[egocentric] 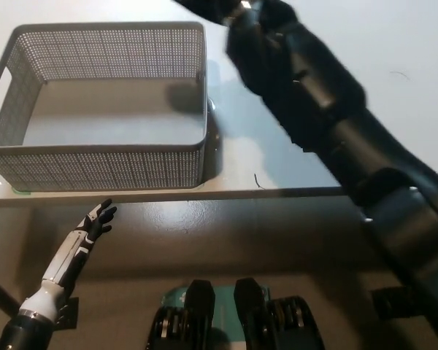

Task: Use the right hand to pick up the pencil case on the right hand side and put it into a grey container on the left side

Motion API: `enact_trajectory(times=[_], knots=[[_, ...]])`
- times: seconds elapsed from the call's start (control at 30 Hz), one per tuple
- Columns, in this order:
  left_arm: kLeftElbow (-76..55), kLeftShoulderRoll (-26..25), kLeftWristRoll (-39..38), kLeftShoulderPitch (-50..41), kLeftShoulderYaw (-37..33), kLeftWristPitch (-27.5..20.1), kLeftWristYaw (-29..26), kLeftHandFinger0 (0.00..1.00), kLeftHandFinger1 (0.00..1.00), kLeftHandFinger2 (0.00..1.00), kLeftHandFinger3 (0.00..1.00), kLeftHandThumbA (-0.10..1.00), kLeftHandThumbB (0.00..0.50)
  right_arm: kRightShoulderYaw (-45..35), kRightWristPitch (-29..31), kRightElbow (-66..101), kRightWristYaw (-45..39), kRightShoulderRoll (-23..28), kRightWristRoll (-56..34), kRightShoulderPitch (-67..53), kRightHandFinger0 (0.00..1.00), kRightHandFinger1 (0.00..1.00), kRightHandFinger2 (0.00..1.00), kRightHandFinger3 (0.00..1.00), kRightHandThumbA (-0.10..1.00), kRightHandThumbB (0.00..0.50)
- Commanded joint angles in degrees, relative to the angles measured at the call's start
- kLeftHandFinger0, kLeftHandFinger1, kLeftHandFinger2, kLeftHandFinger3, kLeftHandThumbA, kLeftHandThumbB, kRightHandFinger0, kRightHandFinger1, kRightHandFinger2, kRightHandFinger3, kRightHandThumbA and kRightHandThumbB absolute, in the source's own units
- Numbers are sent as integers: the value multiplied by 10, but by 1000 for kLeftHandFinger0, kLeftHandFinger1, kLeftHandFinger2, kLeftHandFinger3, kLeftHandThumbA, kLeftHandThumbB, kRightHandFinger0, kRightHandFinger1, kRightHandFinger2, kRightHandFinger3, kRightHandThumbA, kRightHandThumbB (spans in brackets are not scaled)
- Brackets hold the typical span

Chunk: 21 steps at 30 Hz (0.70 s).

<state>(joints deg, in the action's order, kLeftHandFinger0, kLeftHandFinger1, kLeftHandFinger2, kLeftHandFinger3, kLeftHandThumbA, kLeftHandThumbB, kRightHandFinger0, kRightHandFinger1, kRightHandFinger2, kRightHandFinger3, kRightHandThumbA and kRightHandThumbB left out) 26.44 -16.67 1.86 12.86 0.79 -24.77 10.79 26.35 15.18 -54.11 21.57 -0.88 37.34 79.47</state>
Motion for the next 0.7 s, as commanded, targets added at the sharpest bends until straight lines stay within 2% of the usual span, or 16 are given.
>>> enact_trajectory(times=[0.0,0.07,0.13,0.2,0.23,0.27,0.3,0.33,0.37,0.4,0.47,0.5,0.53,0.57,0.6,0.67], knots=[[-9,-16,1,5,-2,-14,5,1000,1000,1000,1000,1000,420,-11,-2,-56,25,-47,-5,85,0,118,578,497,-100,197],[-6,-13,1,7,-3,-14,5,1000,1000,1000,1000,1000,420,-11,6,-91,30,-65,-9,95,0,94,584,581,-100,212],[-11,-11,-2,3,-5,-13,8,1000,1000,1000,1000,1000,405,-10,8,-130,25,-90,-16,101,0,209,753,782,-100,216],[-10,-11,3,4,-8,-15,8,1000,1000,1000,1000,1000,402,-4,9,-162,30,-105,-13,106,0,291,800,867,-100,234],[-11,-10,-2,4,-9,-15,12,1000,1000,1000,1000,1000,395,0,8,-182,39,-117,-10,104,0,274,762,771,-100,230],[-11,-10,-3,5,-9,-14,13,1000,1000,1000,1000,1000,396,0,8,-189,40,-119,-9,105,0,269,759,773,-100,221],[-11,-10,-8,8,-9,-11,17,1000,1000,1000,1000,1000,395,5,-2,-204,36,-126,-6,105,27,277,702,727,-100,237],[-11,-11,-8,9,-10,-12,17,1000,1000,1000,1000,1000,404,8,-6,-211,35,-128,-4,103,1,160,485,557,-100,241],[-10,-12,-5,10,-10,-14,16,1000,1000,1000,1000,1000,405,10,-8,-216,36,-129,-2,103,0,60,325,429,-100,248],[-13,-12,-3,9,-9,-13,13,1000,1000,1000,1000,1000,415,13,-1,-222,43,-129,-1,96,0,2,220,246,-100,246],[-11,-13,-1,11,-9,-18,13,1000,1000,1000,1000,1000,424,16,3,-232,49,-130,-3,89,0,0,222,163,-100,224],[-11,-14,4,11,-10,-18,11,1000,1000,1000,1000,1000,435,19,3,-238,47,-131,-2,83,0,0,387,264,-100,222],[-11,-15,5,12,-10,-17,11,1000,1000,1000,1000,1000,438,19,1,-242,47,-131,-3,80,0,29,550,454,-100,214],[-12,-15,6,13,-11,-16,12,1000,1000,1000,1000,1000,440,22,-4,-247,45,-132,-3,76,0,61,651,586,-100,225],[-12,-16,6,14,-12,-16,14,1000,1000,1000,1000,1000,440,24,-11,-250,44,-132,-1,75,0,99,710,703,-100,232],[-6,-17,17,19,-15,-20,10,1000,1000,1000,1000,1000,446,27,-9,-256,38,-129,-2,66,0,167,719,837,-100,252]])
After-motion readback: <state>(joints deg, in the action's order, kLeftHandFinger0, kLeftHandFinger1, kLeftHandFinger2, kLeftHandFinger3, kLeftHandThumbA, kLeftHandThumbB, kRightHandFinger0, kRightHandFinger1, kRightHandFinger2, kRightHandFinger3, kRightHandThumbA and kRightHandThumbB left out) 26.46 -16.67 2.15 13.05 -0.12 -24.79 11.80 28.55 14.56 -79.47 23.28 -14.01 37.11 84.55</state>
